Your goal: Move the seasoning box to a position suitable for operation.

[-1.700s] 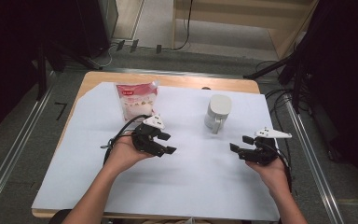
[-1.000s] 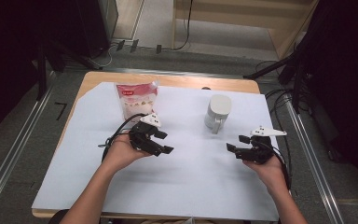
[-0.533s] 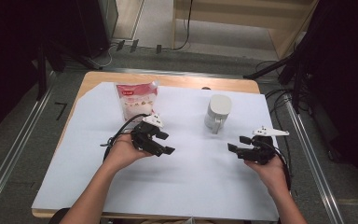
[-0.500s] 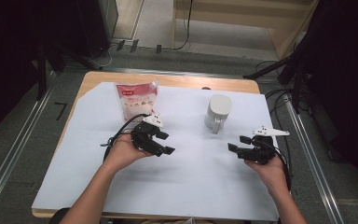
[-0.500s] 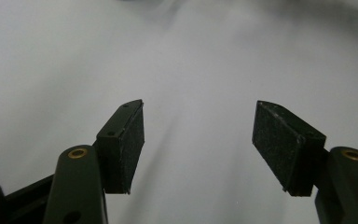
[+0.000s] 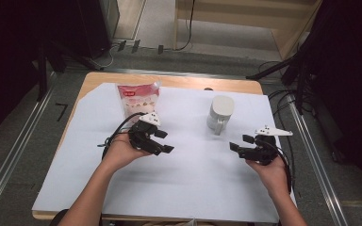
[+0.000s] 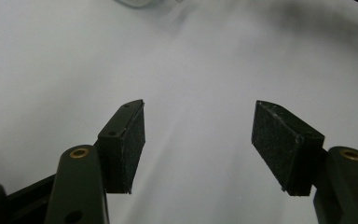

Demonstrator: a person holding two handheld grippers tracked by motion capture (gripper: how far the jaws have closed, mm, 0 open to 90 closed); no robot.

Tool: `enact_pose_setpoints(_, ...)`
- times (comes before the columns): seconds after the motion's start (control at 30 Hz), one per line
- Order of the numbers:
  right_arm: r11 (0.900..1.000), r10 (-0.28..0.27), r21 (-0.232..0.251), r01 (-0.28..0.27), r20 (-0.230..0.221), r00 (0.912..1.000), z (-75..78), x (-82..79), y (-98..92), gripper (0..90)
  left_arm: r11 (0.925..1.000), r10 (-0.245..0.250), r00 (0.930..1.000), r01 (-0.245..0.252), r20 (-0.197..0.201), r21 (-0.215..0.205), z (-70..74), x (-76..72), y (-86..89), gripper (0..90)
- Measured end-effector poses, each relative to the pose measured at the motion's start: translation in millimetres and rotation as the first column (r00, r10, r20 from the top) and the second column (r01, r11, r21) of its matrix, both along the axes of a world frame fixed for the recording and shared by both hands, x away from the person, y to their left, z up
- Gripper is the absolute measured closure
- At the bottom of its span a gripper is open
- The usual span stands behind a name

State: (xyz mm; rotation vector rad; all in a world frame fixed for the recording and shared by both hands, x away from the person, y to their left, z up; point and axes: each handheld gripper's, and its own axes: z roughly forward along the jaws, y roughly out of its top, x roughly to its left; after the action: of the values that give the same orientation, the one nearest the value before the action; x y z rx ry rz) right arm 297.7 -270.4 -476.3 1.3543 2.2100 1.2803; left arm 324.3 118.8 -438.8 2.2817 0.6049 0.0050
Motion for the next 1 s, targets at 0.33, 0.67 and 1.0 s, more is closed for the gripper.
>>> enact_pose_setpoints(0.33,0.997,-0.078,0.004,0.078,-0.006,0.9969,6.1,11.5,16.1,13.7,0.9999,-0.008,0.9999,0.008,0.014,0.01,11.7,-0.9,5.4,35.9)
enact_pose_setpoints(0.67,0.991,-0.115,-0.072,0.116,0.026,0.993,16.0,32.8,39.5,13.2,1.0,0.001,0.9998,-0.001,0.02,0.002,12.6,0.0,7.3,36.0)
enact_pose_setpoints(1.0,0.979,-0.181,-0.087,0.182,0.027,0.9832,14.0,51.8,56.6,9.7,0.9999,-0.007,1.0,0.007,-0.001,-0.014,12.6,-1.0,5.9,36.0)
